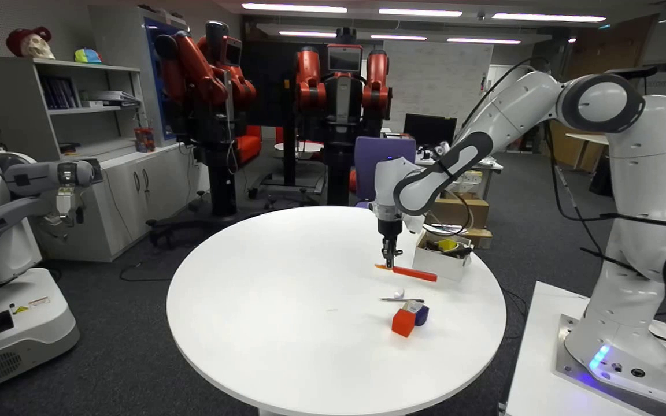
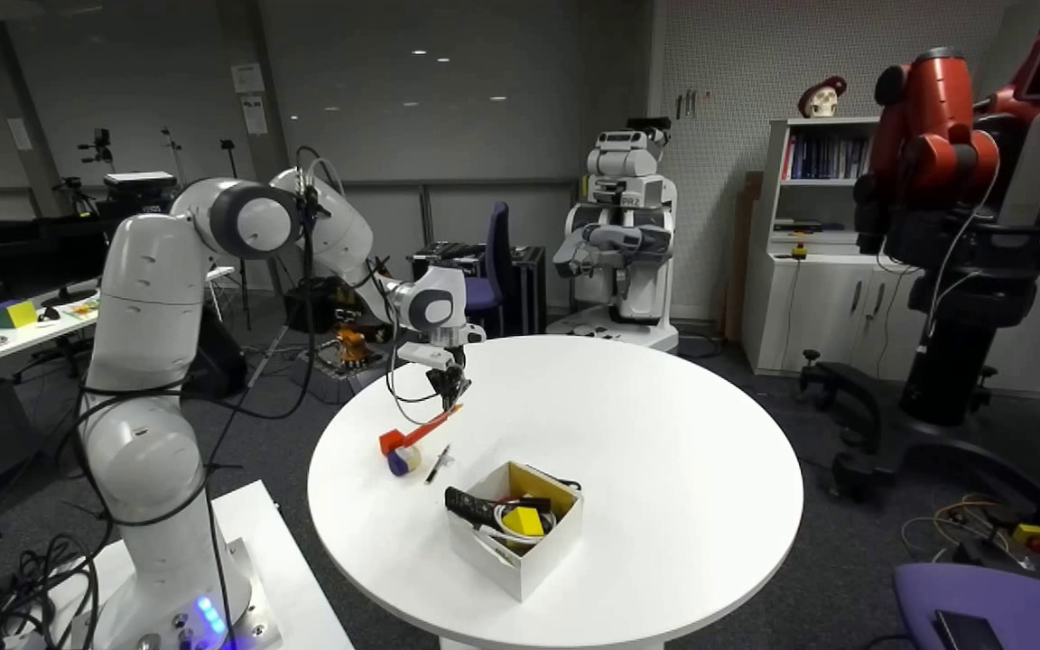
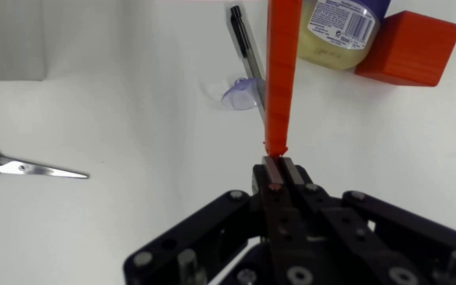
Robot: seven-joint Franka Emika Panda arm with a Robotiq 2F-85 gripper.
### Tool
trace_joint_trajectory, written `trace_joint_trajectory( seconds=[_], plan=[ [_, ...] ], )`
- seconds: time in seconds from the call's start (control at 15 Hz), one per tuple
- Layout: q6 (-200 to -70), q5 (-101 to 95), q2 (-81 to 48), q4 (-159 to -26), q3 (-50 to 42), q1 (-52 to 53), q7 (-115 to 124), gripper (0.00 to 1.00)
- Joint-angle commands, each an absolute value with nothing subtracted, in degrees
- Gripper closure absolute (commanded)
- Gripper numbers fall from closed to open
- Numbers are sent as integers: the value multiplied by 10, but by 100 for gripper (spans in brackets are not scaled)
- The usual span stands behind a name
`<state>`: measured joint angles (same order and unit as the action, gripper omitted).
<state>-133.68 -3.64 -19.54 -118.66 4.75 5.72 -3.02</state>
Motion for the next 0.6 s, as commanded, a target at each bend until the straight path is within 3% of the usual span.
trace_joint_trajectory(
  seconds=[0.0, 0.53],
  plan=[
    [-1321, -16, -129, -1221, 22, 34, 13, 99],
    [-1343, 58, -104, -1215, -60, -60, 32, 99]
  ],
)
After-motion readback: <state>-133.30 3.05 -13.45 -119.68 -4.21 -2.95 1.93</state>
